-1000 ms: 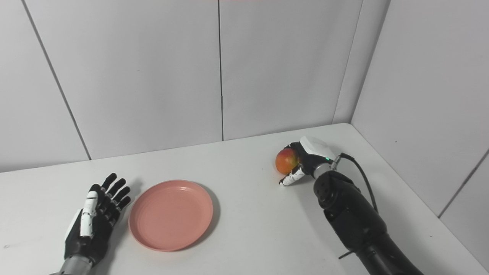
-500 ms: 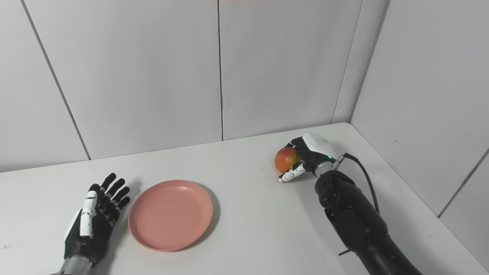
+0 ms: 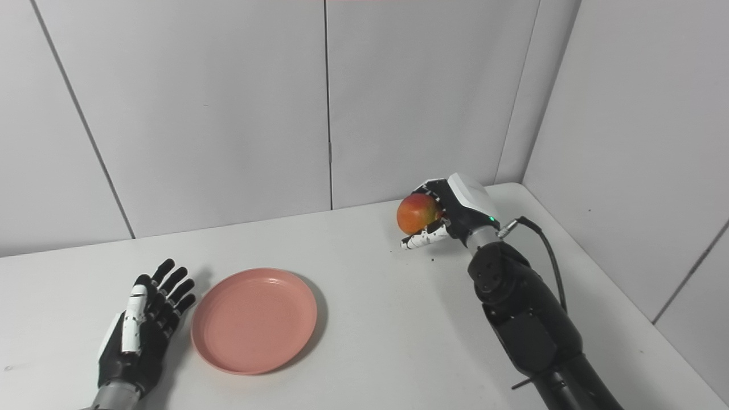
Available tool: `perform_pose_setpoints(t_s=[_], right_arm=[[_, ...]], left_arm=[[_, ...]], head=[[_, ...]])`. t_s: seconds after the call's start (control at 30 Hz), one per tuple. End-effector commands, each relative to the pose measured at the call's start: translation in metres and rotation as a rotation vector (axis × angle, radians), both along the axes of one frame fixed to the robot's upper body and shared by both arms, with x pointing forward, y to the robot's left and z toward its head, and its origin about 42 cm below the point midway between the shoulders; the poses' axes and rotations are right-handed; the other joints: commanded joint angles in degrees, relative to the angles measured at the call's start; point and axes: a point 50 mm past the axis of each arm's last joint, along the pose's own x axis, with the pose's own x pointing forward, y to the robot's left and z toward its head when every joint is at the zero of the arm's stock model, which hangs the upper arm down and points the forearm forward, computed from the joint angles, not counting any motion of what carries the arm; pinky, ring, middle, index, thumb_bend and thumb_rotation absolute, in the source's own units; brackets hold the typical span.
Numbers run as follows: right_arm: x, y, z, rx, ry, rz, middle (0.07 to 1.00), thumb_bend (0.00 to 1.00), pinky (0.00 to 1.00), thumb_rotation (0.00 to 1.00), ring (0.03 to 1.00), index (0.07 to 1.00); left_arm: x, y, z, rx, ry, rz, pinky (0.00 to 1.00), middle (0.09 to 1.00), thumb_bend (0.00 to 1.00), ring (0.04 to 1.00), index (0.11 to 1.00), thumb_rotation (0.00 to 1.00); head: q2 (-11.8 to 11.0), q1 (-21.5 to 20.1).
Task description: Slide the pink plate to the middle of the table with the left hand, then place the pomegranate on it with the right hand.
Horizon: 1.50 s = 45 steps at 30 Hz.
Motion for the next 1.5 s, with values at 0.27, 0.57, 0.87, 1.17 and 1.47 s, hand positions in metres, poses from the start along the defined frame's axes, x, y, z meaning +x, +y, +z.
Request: perform_pose_setpoints(t_s=[0.27, 0.57, 0.87, 1.17, 1.47], right_arm=[[-0.011, 0.046, 0.056, -0.014, -0.168, 0.168, 0.558, 0.51, 0.46, 0.13, 0.52, 0.491], [-0.014, 0.091, 0.063, -0.027, -0.209, 0.319, 0.528, 0.51, 0.41, 0.12, 0.478, 0.491], [-0.011, 0.137, 0.058, -0.069, -0.208, 0.407, 0.539, 0.51, 0.4, 0.13, 0.47, 0.491], [-0.005, 0.177, 0.046, -0.08, -0.18, 0.485, 0.497, 0.51, 0.34, 0.13, 0.424, 0.49], [0.005, 0.217, 0.026, -0.07, -0.151, 0.544, 0.514, 0.51, 0.35, 0.13, 0.428, 0.49]], left_arm=[[-0.01, -0.021, -0.01, 0.032, 0.07, -0.001, 0.9, 0.904, 0.42, 0.896, 0.886, 1.0], [-0.009, -0.043, -0.008, 0.039, 0.074, -0.004, 0.9, 0.905, 0.42, 0.894, 0.89, 1.0], [-0.009, -0.056, -0.006, 0.048, 0.061, -0.014, 0.9, 0.91, 0.42, 0.898, 0.895, 1.0], [-0.008, -0.067, -0.003, 0.039, 0.068, -0.01, 0.89, 0.917, 0.41, 0.904, 0.904, 1.0], [-0.006, -0.068, -0.005, 0.037, 0.045, 0.037, 0.9, 0.918, 0.42, 0.909, 0.906, 1.0]], head=[[1.1, 8.0], [1.2, 15.0], [1.2, 19.9], [1.2, 22.9], [1.3, 23.9]])
